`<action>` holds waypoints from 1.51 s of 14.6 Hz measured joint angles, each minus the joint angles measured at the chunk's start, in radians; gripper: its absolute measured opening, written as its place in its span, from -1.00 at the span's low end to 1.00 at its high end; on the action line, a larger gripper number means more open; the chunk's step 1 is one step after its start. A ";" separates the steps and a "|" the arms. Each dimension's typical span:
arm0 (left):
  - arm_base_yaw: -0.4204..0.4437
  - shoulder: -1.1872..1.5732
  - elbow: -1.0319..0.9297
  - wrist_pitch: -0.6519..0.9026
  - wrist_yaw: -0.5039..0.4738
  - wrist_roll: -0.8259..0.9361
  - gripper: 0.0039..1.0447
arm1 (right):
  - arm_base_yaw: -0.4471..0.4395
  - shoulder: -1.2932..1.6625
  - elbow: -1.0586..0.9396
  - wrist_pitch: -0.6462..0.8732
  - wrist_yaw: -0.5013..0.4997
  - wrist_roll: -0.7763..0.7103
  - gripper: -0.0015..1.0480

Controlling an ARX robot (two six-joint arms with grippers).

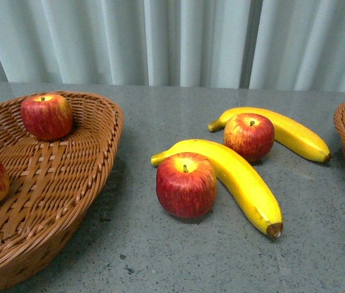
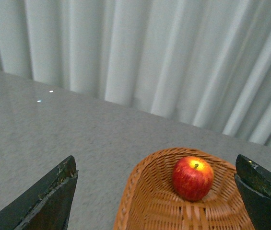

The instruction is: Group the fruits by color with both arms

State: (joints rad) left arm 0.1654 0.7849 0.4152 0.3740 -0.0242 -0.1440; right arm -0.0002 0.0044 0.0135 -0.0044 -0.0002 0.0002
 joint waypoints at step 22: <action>-0.657 1.015 0.582 -0.329 0.308 0.671 0.87 | 0.000 0.000 0.000 0.000 0.000 0.000 0.87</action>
State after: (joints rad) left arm -0.4919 1.8000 0.9974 0.0452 0.2840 0.5270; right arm -0.0002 0.0044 0.0135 -0.0044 0.0002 0.0002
